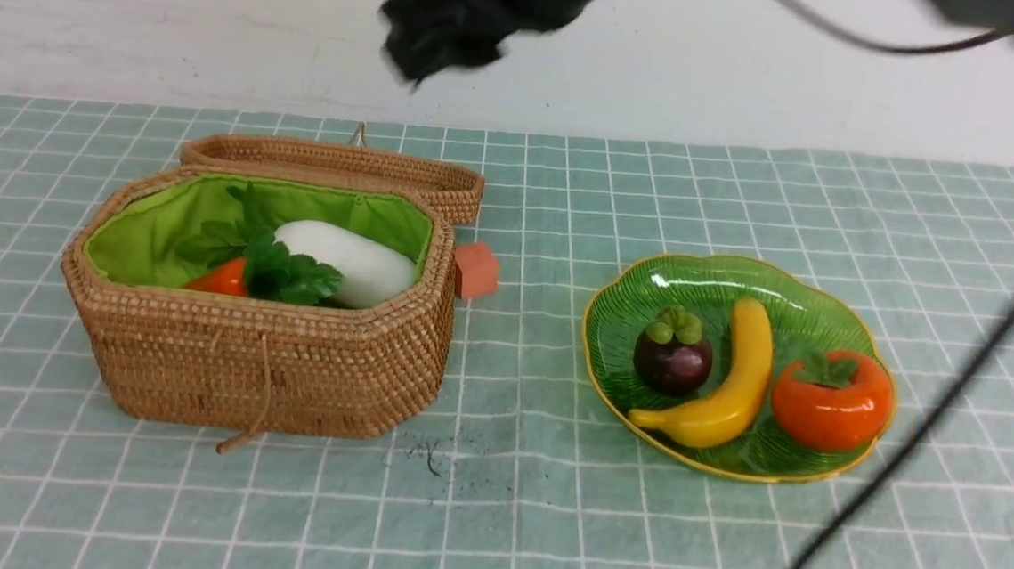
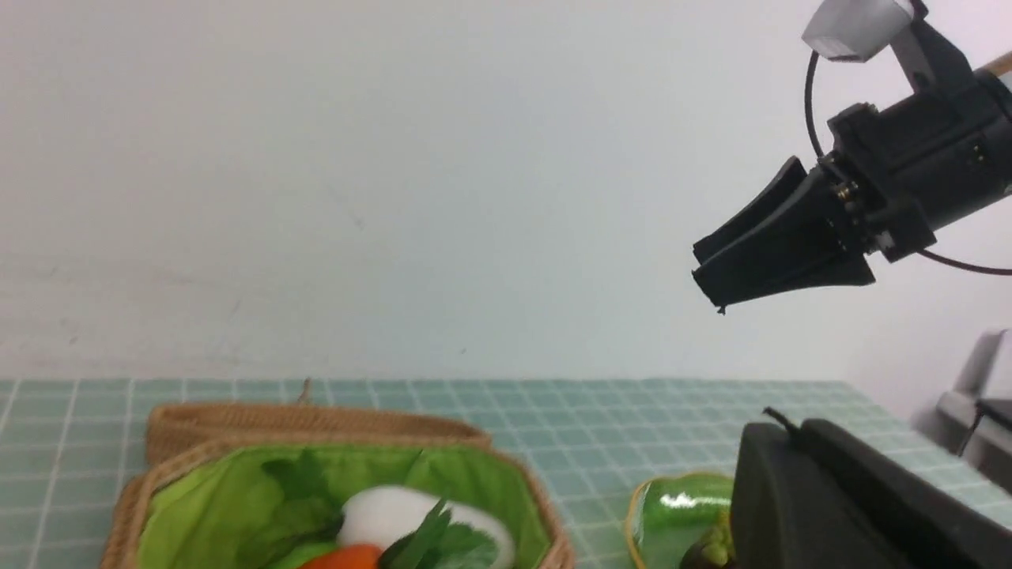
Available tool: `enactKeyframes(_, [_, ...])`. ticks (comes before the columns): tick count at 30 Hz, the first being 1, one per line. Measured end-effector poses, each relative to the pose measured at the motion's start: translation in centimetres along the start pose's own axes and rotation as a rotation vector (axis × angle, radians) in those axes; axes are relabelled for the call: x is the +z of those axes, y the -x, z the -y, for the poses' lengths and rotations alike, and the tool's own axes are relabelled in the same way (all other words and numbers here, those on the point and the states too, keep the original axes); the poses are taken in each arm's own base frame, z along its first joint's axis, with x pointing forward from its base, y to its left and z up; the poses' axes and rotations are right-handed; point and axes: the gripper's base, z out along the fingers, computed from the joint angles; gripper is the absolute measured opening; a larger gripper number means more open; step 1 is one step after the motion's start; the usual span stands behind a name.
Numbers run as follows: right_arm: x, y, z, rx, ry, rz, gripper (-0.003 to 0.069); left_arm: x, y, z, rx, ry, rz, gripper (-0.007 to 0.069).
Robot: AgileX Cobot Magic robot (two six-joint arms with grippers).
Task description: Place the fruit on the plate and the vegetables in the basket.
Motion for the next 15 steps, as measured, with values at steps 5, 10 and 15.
enactKeyframes(5, [-7.9,-2.3,-0.1,0.107,-0.194,-0.031,0.0001,-1.6,-1.7,-0.5,-0.053,-0.029,0.026,-0.0013])
enactKeyframes(10, [-12.7,-7.9,-1.5,0.222,-0.242,-0.117,-0.0017,-3.2,-6.6,-1.7,-0.074,-0.031,0.009,-0.0013])
enactKeyframes(15, [-14.4,-12.7,-2.6,0.346,-0.249,-0.184,-0.0016,-2.8,-8.9,-2.1,-0.040,-0.023,-0.036,-0.0013])
